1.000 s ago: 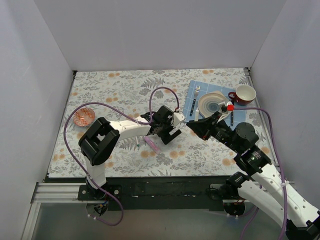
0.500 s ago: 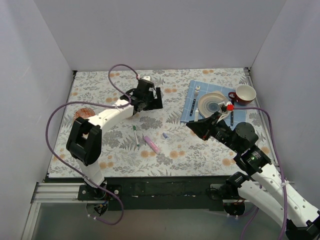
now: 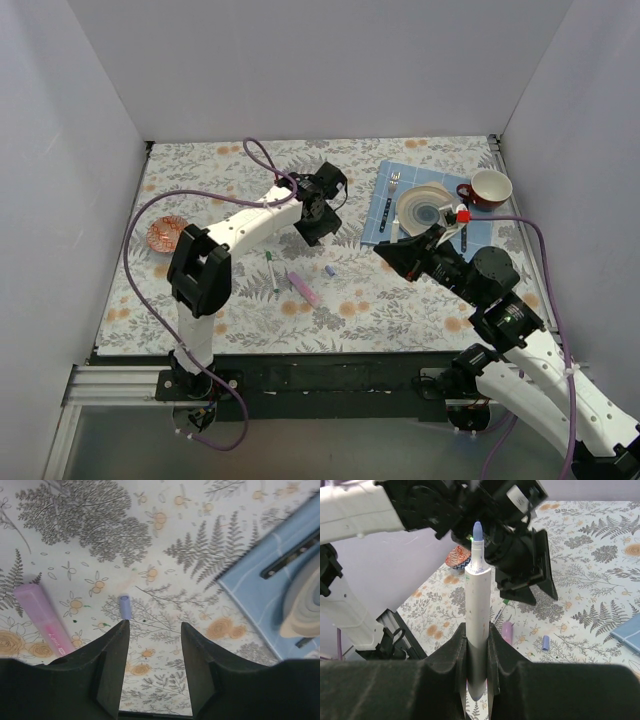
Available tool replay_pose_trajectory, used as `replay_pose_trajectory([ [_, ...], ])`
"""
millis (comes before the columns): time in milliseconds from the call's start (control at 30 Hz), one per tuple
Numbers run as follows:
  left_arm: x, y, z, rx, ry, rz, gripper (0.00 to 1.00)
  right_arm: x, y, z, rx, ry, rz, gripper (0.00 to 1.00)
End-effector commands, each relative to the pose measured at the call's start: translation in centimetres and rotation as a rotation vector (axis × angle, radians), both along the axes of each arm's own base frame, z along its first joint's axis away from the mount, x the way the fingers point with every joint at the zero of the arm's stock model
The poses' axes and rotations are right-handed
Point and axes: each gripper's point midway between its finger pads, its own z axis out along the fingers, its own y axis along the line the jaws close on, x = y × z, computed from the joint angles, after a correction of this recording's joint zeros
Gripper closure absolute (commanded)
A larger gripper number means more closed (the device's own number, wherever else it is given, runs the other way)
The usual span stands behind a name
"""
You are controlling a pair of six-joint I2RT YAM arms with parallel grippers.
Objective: Insert the pens into the pen caps
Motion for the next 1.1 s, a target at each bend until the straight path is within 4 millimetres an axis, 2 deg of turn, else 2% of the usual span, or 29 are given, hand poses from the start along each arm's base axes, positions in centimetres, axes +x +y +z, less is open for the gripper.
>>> replay_pose_trajectory([
  [0, -2.8, 0.3, -2.6, -0.045, 0.216, 0.372, 0.57, 0.1, -0.4, 1.7, 0.035, -0.06, -0.023, 0.99],
  [267, -3.8, -0.8, -6.6, -0.018, 0.296, 0.384, 0.62, 0.0, -0.6, 1.7, 0.033, -0.066, -0.028, 0.99],
  [567, -4.3, -2.0, -8.3, -0.025, 0.341, 0.374, 0.62, 0.0, -0.7, 1.7, 0.031, -0.073, -0.033, 0.99],
  [867, -4.6, -2.3, -10.5, -0.008, 0.366, 0.358, 0.63, -0.1, -0.9, 1.9, 0.031, -0.081, -0.033, 0.99],
  [933, -4.6, -2.6, -10.7, -0.023, 0.363, 0.34, 0.65, -0.1, -0.9, 1.9, 0.03, -0.082, -0.035, 0.99],
  [1033, -4.8, -2.0, -11.1, 0.007, 0.367, 0.349, 0.69, -0.1, -0.9, 1.7, 0.028, -0.077, -0.033, 0.99],
  [1067, -4.9, -2.0, -11.2, 0.01, 0.37, 0.345, 0.73, -0.1, -0.9, 1.4, 0.023, -0.072, -0.033, 0.99],
])
